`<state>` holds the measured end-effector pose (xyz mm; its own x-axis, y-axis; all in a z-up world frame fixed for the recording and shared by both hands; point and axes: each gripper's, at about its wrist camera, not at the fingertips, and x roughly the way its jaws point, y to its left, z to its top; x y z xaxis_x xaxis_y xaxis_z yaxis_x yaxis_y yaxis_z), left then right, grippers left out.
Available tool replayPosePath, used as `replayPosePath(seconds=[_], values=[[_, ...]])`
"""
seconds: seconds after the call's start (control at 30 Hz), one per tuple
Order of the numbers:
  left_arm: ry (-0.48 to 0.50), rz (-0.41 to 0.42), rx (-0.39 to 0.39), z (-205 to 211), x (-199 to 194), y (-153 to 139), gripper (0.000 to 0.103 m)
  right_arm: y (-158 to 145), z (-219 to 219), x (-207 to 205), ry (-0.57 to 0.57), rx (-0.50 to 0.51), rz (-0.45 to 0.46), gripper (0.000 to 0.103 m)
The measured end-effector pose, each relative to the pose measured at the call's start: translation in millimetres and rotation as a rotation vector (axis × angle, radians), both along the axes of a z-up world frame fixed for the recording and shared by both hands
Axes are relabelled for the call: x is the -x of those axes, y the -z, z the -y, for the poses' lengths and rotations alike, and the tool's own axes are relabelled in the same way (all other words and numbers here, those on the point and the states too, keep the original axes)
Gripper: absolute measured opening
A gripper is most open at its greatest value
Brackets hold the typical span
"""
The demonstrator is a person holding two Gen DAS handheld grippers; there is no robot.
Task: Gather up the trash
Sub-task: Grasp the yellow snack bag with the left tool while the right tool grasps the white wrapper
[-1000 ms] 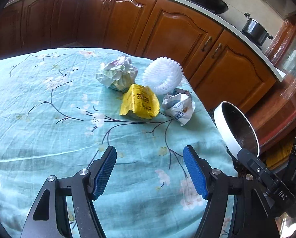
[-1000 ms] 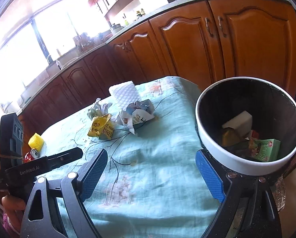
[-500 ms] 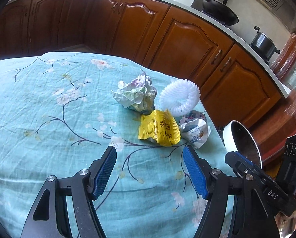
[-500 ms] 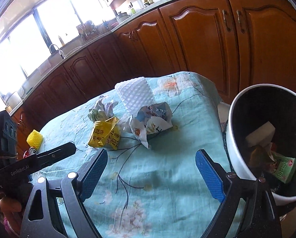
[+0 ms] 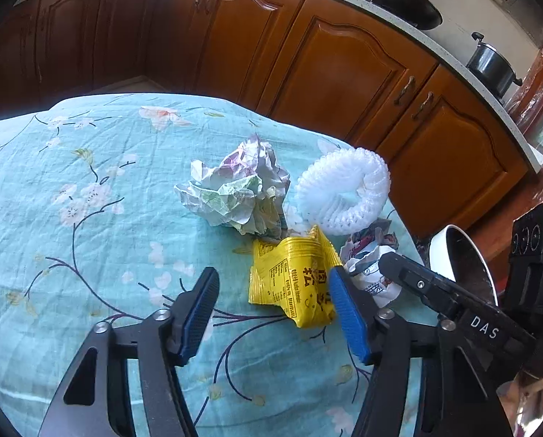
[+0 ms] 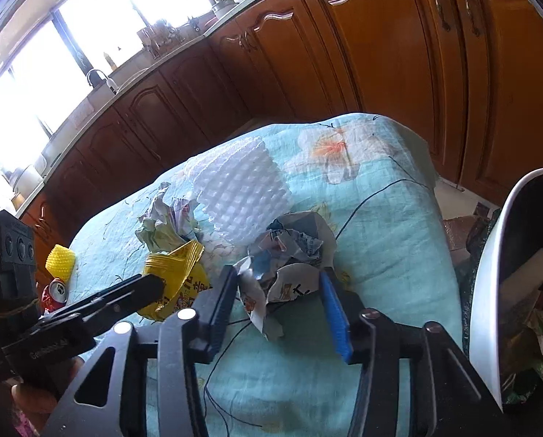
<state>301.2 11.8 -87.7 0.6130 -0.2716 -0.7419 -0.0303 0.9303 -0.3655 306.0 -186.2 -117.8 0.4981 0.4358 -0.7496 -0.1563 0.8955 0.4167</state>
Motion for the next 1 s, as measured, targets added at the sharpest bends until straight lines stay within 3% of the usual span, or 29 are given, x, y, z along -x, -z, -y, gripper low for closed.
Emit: replayPosePath(seconds=[0.03,0.07,0.1,0.3,1.0], values=[[0.014,-0.007,0.008,1.4,-2.2,3.8,0.046,-1.3,-0.6,1.0,-0.003,0.002,0.005,0.023],[0.027,-0.008,0.018,2.6,-3.4,6.4,0.034,-2.7,-1.4,2.6,-0.009,0.003,0.008,0.015],[0.036,-0.006,0.017,4.4,-3.9,7.2,0.024,-4.5,-1.9,4.1,-0.008,0.005,0.012,0.015],[0.061,0.043,-0.012,12.9,7.2,-2.8,0.013,-11.7,8.6,17.3,0.01,-0.026,0.027,0.01],[0.227,0.136,0.007,68.4,62.7,-44.1,0.01,-58.1,82.4,94.2,0.15,-0.066,0.125,0.009]])
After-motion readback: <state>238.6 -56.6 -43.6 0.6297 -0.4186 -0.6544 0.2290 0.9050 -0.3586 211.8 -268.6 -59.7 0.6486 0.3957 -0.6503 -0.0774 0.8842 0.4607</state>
